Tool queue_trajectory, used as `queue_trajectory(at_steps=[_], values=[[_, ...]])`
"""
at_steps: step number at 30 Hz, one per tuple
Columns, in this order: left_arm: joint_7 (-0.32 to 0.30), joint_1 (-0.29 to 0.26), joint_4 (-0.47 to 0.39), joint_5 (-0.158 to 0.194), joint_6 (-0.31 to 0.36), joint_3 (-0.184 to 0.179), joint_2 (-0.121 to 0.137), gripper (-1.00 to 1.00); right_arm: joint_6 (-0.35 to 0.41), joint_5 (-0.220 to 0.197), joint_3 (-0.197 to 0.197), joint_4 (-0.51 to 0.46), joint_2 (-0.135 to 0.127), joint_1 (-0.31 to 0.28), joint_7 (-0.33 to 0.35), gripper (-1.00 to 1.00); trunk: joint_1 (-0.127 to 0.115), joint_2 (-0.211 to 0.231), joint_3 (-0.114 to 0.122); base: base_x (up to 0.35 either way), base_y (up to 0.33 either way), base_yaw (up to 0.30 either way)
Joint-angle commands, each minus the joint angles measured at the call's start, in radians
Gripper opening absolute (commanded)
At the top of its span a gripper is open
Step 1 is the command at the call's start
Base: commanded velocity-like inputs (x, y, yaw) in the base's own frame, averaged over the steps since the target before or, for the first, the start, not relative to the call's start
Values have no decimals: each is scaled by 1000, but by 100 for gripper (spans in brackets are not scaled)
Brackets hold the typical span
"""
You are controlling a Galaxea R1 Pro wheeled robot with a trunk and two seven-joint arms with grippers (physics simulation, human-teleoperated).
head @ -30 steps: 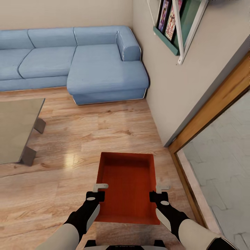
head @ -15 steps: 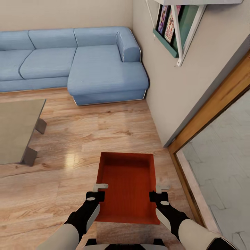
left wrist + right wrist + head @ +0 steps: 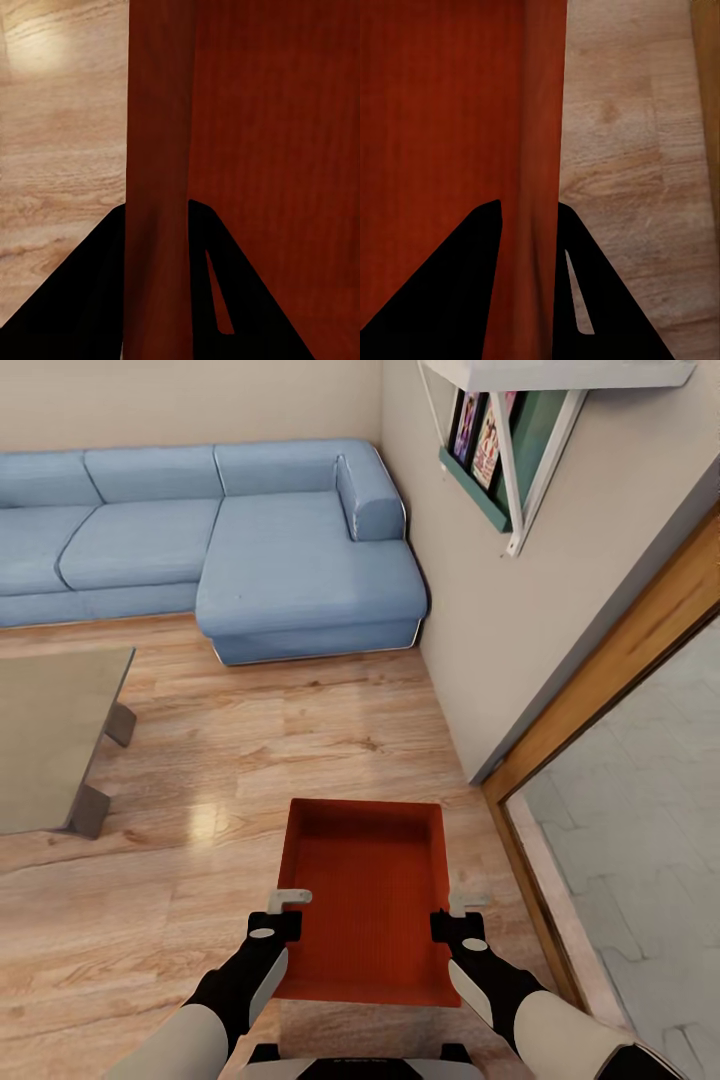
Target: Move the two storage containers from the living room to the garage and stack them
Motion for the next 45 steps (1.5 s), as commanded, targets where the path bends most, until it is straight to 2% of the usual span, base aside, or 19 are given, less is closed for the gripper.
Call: queue_trajectory(at_steps=[1,45], values=[[15,0,8,11,60,-7,2,-100,-27,9,-10,-1,-6,-2,-9,-100,-4,7,3,0,0,0],[18,0,8,10,60,-7,2,-100,-27,9,-10,-1,-8,-2,-6,-100,-172,315,141,0,0,0]])
